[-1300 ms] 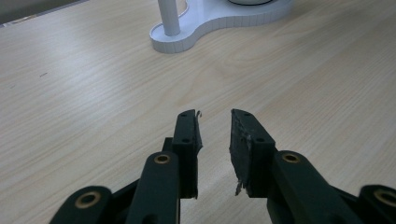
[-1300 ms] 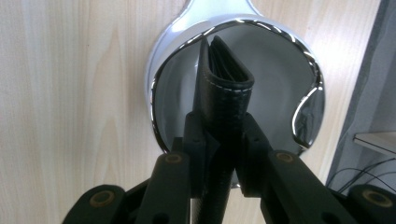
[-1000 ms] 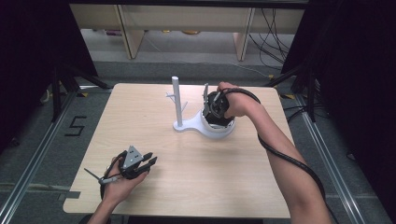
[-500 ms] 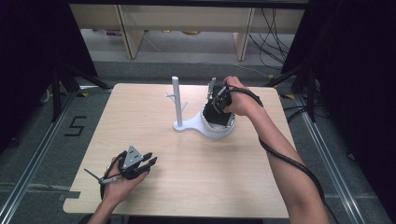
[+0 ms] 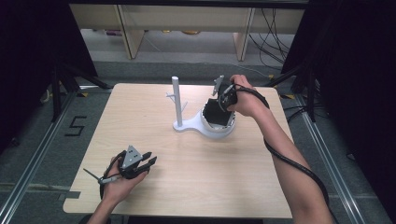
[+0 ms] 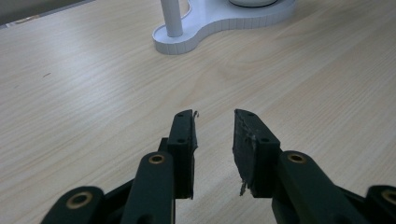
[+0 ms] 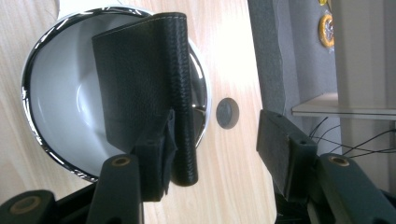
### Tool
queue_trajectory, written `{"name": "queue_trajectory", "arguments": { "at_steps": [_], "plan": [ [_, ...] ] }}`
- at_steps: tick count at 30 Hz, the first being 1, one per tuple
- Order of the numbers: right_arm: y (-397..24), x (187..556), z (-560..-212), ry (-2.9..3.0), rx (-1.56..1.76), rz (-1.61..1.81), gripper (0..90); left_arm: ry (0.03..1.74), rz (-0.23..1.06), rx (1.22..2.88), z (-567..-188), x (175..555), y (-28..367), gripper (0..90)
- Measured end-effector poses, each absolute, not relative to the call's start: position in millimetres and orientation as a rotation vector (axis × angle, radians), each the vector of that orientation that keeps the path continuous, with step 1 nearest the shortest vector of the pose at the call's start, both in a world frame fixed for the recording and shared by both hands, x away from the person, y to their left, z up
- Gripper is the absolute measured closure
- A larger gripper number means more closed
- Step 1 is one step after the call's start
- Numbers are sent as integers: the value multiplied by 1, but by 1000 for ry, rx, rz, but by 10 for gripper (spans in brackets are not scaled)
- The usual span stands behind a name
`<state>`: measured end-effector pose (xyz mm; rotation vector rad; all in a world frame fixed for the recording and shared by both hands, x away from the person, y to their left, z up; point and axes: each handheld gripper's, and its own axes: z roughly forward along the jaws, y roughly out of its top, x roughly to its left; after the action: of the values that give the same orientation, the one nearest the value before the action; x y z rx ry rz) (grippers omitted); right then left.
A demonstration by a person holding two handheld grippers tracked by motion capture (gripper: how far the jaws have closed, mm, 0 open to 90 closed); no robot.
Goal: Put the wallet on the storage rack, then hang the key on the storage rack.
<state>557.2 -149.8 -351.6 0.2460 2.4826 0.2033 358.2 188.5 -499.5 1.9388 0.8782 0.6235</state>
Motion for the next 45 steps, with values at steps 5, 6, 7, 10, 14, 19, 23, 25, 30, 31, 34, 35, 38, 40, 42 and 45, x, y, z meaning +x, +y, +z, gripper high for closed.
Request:
{"name": "queue_trajectory", "arguments": {
  "at_steps": [5,6,7,10,14,19,23,25,30,31,34,35,38,40,42,45],
  "plan": [
    [-158,545,-352,2433,265,294,479,885,632,1926,-497,358,192,642],
    [-162,537,-354,2430,302,310,475,883,631,1921,-496,359,192,628],
    [-162,537,-354,2430,302,310,475,883,637,1919,-495,359,193,628],
    [-169,525,-358,2422,378,364,462,878,662,1915,-491,359,196,603],
    [-182,505,-370,2416,474,476,460,918,664,1909,-486,358,201,559],
    [-198,479,-391,2422,562,629,513,948,666,1895,-483,358,208,513],
    [-209,460,-408,2424,657,708,541,1005,651,1858,-481,359,212,478],
    [-211,455,-415,2412,698,747,563,1002,656,1848,-479,360,214,473],
    [-223,444,-429,2400,703,797,575,1033,686,1852,-475,360,218,474],
    [-225,440,-433,2395,741,811,574,1042,689,1849,-474,359,219,476],
    [-227,428,-439,2384,821,874,574,1051,696,1848,-471,357,221,478],
    [-228,425,-441,2375,825,889,574,1058,695,1844,-469,356,222,480],
    [-229,410,-449,2381,872,926,571,1078,713,1864,-464,353,228,497],
    [-229,408,-451,2386,873,929,568,1086,715,1865,-463,354,231,502],
    [-231,403,-455,2397,881,936,567,1103,722,1879,-461,354,235,518],
    [-233,399,-460,2398,905,980,578,1131,704,1914,-456,356,241,549]
  ]
}}
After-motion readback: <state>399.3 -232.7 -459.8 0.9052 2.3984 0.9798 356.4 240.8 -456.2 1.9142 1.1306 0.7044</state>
